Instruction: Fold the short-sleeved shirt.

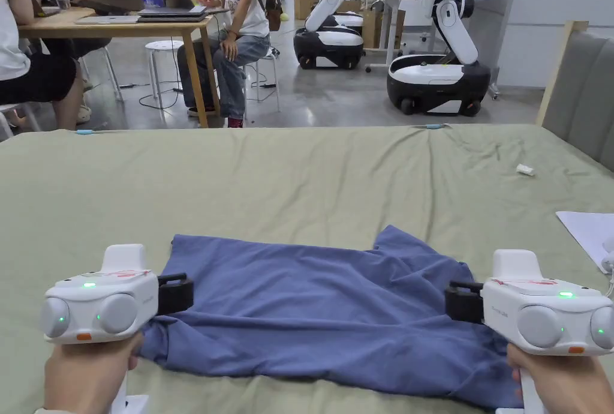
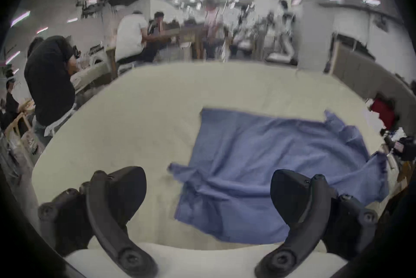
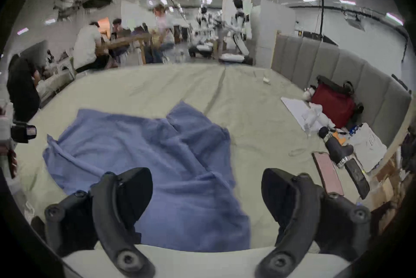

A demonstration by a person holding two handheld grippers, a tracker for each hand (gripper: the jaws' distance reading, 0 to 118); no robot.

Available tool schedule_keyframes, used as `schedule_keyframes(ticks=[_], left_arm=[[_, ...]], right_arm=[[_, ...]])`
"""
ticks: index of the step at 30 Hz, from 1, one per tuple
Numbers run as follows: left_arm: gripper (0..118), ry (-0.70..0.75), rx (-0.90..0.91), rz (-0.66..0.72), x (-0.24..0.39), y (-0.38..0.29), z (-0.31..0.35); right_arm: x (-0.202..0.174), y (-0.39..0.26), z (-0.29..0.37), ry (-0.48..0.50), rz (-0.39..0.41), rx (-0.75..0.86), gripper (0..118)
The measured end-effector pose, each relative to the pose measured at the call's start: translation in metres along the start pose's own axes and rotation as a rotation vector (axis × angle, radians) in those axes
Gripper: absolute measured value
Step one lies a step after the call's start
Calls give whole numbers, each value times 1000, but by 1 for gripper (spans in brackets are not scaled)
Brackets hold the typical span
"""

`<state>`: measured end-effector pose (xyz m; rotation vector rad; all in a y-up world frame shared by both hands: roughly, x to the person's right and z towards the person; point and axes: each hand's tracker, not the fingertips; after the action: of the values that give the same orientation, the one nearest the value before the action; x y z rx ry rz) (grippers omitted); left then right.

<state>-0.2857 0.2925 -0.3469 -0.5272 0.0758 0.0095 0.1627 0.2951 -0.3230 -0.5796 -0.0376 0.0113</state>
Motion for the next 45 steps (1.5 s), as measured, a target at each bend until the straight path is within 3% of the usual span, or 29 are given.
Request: schedule_keyframes(ticks=[3, 4, 6, 7, 8, 9, 12, 21, 22, 23, 25, 26, 33, 35, 36, 38, 41, 42, 43, 44, 45], left_arm=[[111, -31, 54, -26, 18, -4, 27], [105, -44, 81, -35, 24, -8, 37], [75, -60, 109, -65, 28, -15, 46], [40, -52, 107, -81, 30, -19, 52], [10, -47, 106, -91, 30, -22, 56], [0, -34, 113, -95, 27, -28, 58], [0, -67, 65, -65, 7, -34, 57], [0, 61, -176, 144, -73, -62, 10], [13, 33, -197, 171, -77, -64, 2], [39, 7, -196, 171, -78, -66, -4], [111, 27, -210, 104, -73, -68, -20], [115, 64, -221, 67, -70, -69, -29], [108, 112, -246, 12, -53, -59, -72], [99, 121, -260, 18, -51, -55, -82], [90, 121, -286, 12, -49, -54, -88], [49, 88, -393, -19, -48, -56, -99], [14, 70, -368, -9, -38, -52, -91], [7, 58, -359, -43, -32, -51, -87], [6, 86, -356, -89, -29, -51, -86], [6, 75, -363, -80, -28, -51, -85], [6, 70, -365, -67, -31, -49, -81]], right_arm=[[-30, -3, 18, 32, 20, 72, 99], [-38, -6, 24, 50, 8, 95, 84], [-50, -12, 33, 55, 4, 82, 39], [-56, -16, 37, 61, -2, 91, 13], [-59, -19, 41, 70, -5, 109, 3], [-62, -23, 45, 77, 0, 124, 0], [-68, -30, 55, 92, 26, 136, 0], [-66, -45, 39, 104, 58, 132, 0], [-63, -45, 36, 105, 59, 128, 0], [-60, -43, 38, 104, 59, 125, 0], [-53, -43, 33, 96, 54, 115, 0], [-50, -43, 30, 89, 54, 109, 0], [-7, -46, 26, 14, 51, 62, 0], [7, -47, 23, 0, 49, 35, 0], [15, -48, 21, -7, 49, 10, 0], [30, -49, 17, -12, 43, -43, 0], [47, -54, 8, -11, 44, -148, 0], [50, -56, 5, 6, 41, -171, 0], [52, -58, 3, 40, 39, -189, 12], [52, -59, 1, 37, 41, -192, 41], [53, -61, -2, 38, 42, -192, 80]])
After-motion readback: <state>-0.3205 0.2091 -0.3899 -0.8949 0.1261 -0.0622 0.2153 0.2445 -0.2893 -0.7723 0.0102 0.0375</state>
